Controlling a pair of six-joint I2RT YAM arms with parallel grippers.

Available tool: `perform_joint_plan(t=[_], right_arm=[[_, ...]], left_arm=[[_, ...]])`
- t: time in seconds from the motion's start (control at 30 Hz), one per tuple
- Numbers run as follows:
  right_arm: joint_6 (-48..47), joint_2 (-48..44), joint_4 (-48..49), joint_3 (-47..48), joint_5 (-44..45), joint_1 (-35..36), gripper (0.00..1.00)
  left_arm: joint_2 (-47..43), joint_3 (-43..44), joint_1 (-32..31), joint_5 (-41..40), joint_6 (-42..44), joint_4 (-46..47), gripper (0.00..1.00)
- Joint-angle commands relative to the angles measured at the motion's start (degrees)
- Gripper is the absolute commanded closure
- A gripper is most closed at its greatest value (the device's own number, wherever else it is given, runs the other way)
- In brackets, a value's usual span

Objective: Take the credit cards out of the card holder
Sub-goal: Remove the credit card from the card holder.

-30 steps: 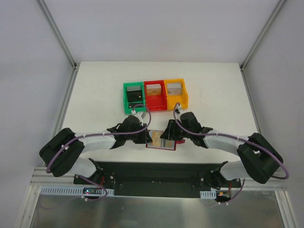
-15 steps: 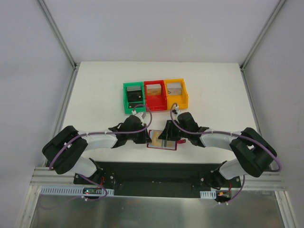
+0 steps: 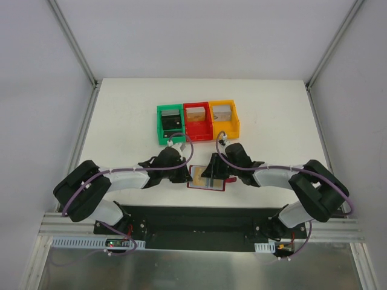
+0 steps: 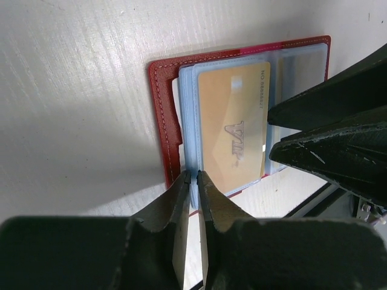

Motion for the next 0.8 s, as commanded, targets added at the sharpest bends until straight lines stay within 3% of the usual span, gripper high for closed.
perform_joint_plan(t=[0.0,0.1,0.2,0.43,0.77], right_arm=[[0.7,0.4,1.5,-0.2,0.6,0.3,0.57],[0.7,0.4,1.7,-0.2,0.7,0.3,0.57],[0.7,0.4,1.7,-0.2,0.7,0.3,0.57],[0.9,0.3,1.7,-0.3,0.7,0.3,0.57],[0.9,0.9,2.3,-1.0,0.7,0.3,0.57]], left_arm=[[-2.8,0.1,0.2,-3.5,0.2,-4.4,0.87],[-6.3,0.3,0.2,-3.6,0.8,-4.9,0.76],[-9.1,1.0,0.2,-3.0,0.9,-4.8,0.73],[-7.2,2.2,0.3,3.1,0.5,0.0,0.78],[-2.6,2.0,0.3,4.4,-0.3,3.9,0.82]])
